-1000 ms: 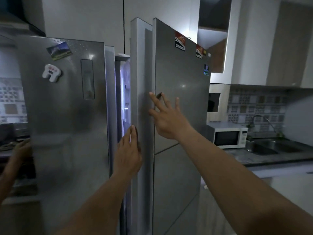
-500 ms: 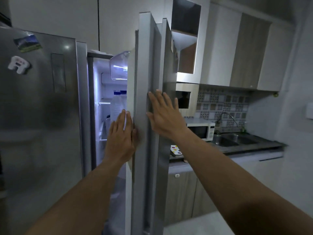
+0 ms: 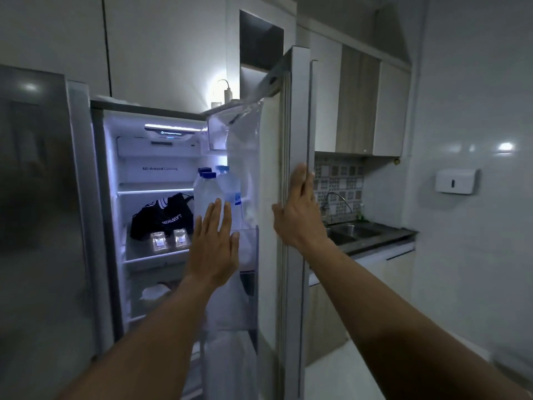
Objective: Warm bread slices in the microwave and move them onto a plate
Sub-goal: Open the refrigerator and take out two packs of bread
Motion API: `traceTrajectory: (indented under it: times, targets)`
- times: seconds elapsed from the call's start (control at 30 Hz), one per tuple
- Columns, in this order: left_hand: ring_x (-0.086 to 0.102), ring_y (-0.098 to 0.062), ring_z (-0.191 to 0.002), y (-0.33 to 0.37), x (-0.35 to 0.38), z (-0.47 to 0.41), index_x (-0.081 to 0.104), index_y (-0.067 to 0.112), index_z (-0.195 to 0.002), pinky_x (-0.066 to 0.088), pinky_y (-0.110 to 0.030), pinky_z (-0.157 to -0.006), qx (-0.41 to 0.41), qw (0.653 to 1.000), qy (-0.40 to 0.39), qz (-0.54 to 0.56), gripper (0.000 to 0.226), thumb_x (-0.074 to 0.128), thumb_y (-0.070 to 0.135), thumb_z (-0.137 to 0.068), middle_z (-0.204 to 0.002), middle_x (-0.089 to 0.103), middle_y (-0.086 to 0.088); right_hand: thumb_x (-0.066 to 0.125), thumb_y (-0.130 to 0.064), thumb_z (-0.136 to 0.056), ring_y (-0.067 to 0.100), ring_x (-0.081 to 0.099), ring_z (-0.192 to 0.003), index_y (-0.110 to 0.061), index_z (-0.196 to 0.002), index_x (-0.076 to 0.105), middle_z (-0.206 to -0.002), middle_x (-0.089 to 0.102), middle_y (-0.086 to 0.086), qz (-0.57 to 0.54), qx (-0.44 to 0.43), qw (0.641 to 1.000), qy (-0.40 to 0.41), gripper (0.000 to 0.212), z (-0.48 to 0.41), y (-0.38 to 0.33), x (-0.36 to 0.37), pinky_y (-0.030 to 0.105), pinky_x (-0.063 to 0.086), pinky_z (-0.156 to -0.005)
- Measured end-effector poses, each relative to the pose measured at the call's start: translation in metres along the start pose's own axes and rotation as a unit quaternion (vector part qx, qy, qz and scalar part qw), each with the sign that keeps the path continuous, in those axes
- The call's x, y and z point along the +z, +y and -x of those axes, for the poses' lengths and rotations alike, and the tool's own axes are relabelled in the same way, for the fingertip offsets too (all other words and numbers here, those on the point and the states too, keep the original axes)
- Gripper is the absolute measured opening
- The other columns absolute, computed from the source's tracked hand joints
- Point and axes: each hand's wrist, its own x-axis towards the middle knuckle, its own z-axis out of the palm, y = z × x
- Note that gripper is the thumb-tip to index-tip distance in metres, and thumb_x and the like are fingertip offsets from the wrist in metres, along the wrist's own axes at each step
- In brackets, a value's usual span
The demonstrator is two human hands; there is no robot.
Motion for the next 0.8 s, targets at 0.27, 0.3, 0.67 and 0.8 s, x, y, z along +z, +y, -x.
traceTrajectory:
  times: [0.27, 0.3, 0.67, 0.8]
  targets:
    - [0.002, -0.023, -0.153, 0.031, 0.035, 0.006, 0.014, 0.008, -0.157, 0.003, -0.043, -0.124, 0.106, 0.993, 0.0, 0.059, 0.063, 0.023, 0.039, -0.102, -0.165, 0.009, -0.013, 0.05, -0.017, -0.097, 0.04, -0.017, -0.15, -0.013, -0.155, -0.022, -0.16, -0.025, 0.024, 0.144, 0.079, 0.986, 0.023, 0.092, 0.012, 0.031, -0.006, 0.058, 0.004, -0.122]
    - [0.0, -0.022, -0.153, 0.037, 0.038, 0.005, 0.012, 0.009, -0.157, 0.003, -0.043, -0.124, 0.115, 0.991, -0.001, 0.073, 0.063, 0.023, 0.04, -0.103, -0.165, 0.006, -0.012, 0.046, -0.024, -0.1, 0.04, -0.019, -0.15, -0.014, -0.156, -0.019, -0.161, -0.025, 0.022, 0.163, 0.082, 0.983, 0.022, 0.087, 0.014, 0.032, -0.002, 0.059, 0.002, -0.121]
    - [-0.017, -0.014, -0.15, 0.04, 0.095, -0.004, -0.017, 0.018, -0.152, 0.001, -0.043, -0.124, 0.057, 0.979, -0.095, 0.171, 0.073, 0.007, 0.057, -0.096, -0.162, -0.022, -0.004, 0.022, -0.051, -0.106, 0.024, -0.015, -0.153, -0.016, -0.16, -0.005, -0.166, -0.016, 0.009, 0.105, 0.179, 0.972, -0.107, 0.069, 0.031, 0.079, 0.009, 0.056, -0.001, -0.12]
    - [-0.019, -0.018, -0.15, 0.047, 0.116, -0.026, -0.016, 0.019, -0.155, -0.003, -0.043, -0.124, 0.052, 0.979, -0.124, 0.152, 0.075, 0.009, 0.058, -0.096, -0.161, -0.027, -0.004, 0.027, -0.064, -0.1, 0.026, -0.01, -0.154, -0.018, -0.159, -0.007, -0.166, -0.018, 0.008, 0.123, 0.192, 0.969, -0.095, 0.082, 0.022, 0.107, 0.004, 0.057, 0.001, -0.121]
